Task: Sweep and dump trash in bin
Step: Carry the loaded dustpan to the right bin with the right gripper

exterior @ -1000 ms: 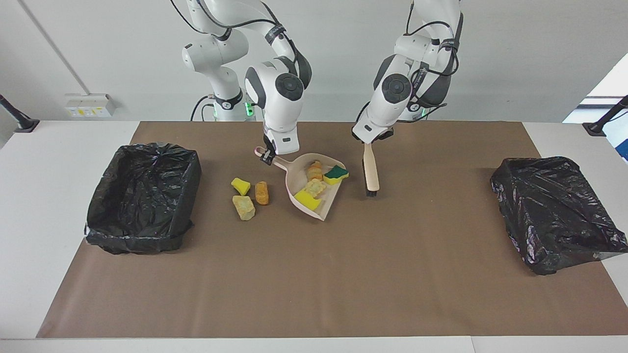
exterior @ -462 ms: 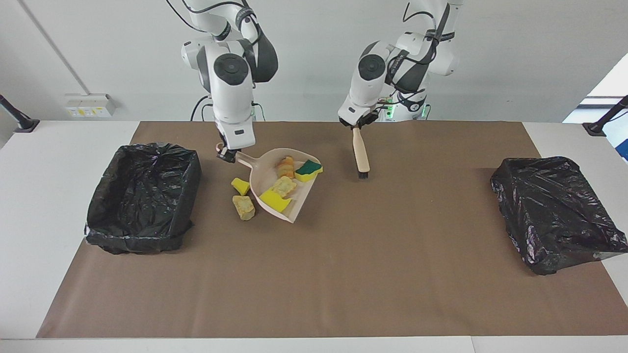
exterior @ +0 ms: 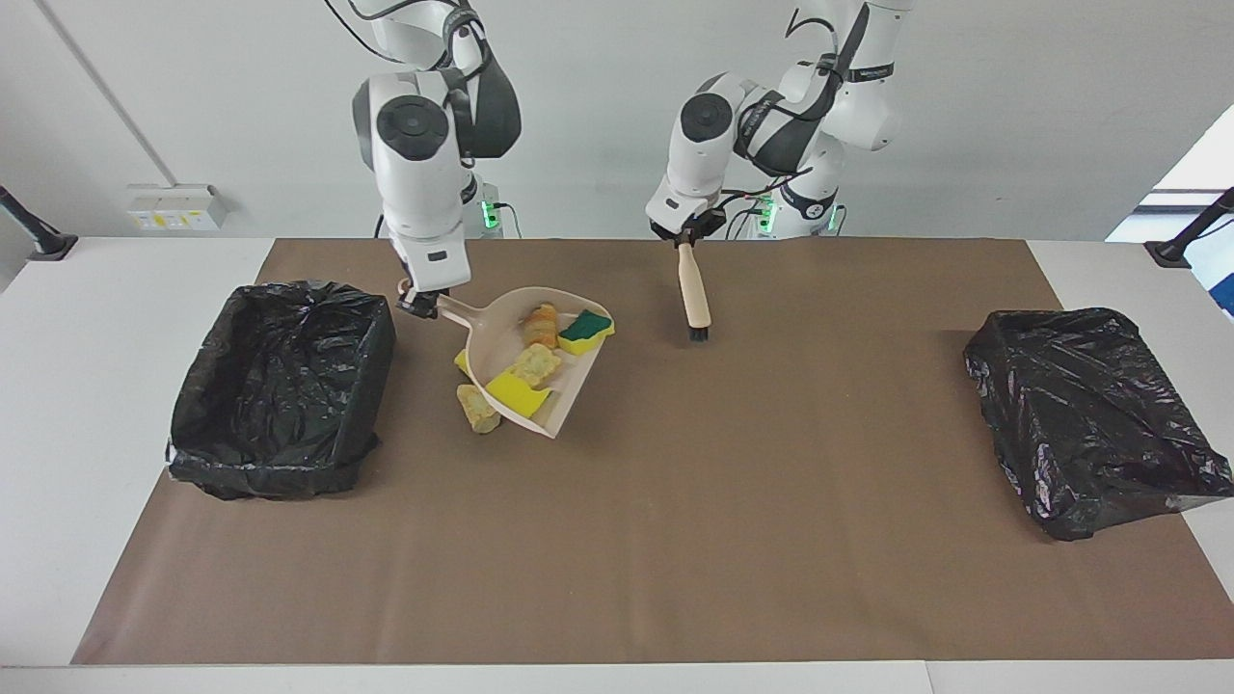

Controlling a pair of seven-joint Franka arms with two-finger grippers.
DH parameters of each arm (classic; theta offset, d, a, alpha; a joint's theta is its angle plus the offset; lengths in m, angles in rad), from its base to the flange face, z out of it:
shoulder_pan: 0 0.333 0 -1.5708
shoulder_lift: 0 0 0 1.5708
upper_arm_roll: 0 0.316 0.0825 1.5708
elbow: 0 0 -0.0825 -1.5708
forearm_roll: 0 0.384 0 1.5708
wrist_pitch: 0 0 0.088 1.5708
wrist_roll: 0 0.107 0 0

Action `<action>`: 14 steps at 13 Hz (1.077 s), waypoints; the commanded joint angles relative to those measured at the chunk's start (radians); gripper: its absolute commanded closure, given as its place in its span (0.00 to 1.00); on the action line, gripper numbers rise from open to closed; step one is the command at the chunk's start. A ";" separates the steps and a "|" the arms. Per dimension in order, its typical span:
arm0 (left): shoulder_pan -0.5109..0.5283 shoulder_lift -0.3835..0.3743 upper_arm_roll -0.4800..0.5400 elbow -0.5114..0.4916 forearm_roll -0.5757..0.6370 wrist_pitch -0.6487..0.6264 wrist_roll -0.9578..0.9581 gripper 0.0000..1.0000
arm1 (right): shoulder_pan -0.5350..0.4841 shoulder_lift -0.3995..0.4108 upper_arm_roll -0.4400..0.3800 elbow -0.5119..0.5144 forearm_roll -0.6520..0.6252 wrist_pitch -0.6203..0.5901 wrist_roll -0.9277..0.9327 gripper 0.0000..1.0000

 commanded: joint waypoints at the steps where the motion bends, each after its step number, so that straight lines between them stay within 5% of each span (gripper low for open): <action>1: -0.039 0.017 0.021 -0.022 0.010 0.048 -0.012 1.00 | -0.114 0.004 0.015 0.017 -0.003 -0.006 -0.141 1.00; 9: -0.036 0.033 0.021 -0.023 -0.001 0.056 0.044 1.00 | -0.346 0.021 0.006 0.017 -0.265 0.338 -0.488 1.00; 11: -0.036 0.042 0.019 -0.023 -0.001 0.058 0.068 0.74 | -0.346 0.027 0.006 0.015 -0.354 0.425 -0.533 1.00; 14: -0.030 0.051 0.021 -0.020 -0.021 0.056 0.079 0.72 | -0.363 0.065 0.003 0.017 -0.394 0.490 -0.553 1.00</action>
